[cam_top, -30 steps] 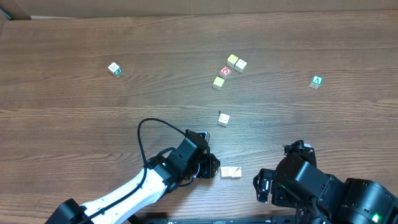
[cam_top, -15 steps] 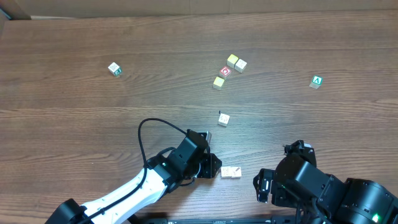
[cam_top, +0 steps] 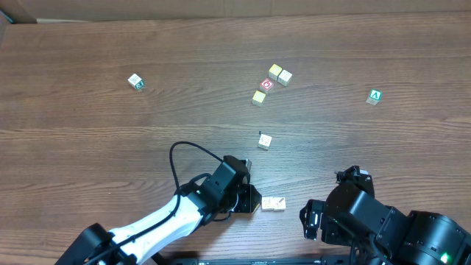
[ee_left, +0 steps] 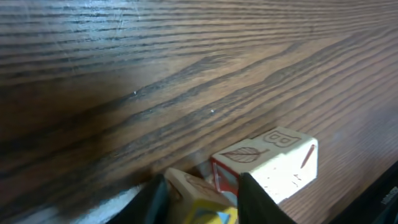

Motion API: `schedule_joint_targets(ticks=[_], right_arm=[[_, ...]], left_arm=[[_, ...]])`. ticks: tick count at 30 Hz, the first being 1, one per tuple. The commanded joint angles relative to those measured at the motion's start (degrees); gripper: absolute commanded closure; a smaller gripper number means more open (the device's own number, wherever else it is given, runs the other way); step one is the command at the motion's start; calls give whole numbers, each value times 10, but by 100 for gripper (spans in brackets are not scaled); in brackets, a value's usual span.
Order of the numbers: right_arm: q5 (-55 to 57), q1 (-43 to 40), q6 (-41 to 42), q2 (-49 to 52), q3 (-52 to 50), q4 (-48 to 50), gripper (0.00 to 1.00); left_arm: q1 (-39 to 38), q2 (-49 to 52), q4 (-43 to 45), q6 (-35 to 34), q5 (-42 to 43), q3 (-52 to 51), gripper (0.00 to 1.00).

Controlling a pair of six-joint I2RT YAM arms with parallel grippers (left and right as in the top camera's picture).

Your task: Flip 4 blocks

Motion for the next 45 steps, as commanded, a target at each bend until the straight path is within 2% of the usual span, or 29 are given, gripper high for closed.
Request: schedule_joint_targets(ticks=[1,7,23,26,28,32,37,42,45], right_arm=[[-1,2,-1,-3,8,2,0],[-1,2,-1,-3,8,1,0],[0,2,-1,-3,8,2,0],[-1,2,-1,-3,8,2,0],[-5,2,-1,-3,8,1,0],[-7,2,-1,-3,8,1,0],[-7,2,-2,-3,8,2,0],[-6,2,-2,-3,8,2,0],[-5,2,-2,-3,8,2,0]], left_arm=[[0,8,15,3,10,-2,72],[0,8,33,3,8,-2,75],[5,8,55,12,1,-1,75],[24,2,52,12,0,0,86],[42,-11,38,12,-2,0,91],[77,-56,-20,16,-3,0,93],[84,-101,-97,31,-19,0,96],[81,-93,-172,31,41,0,96],[81,-77,-187,31,71,0,96]])
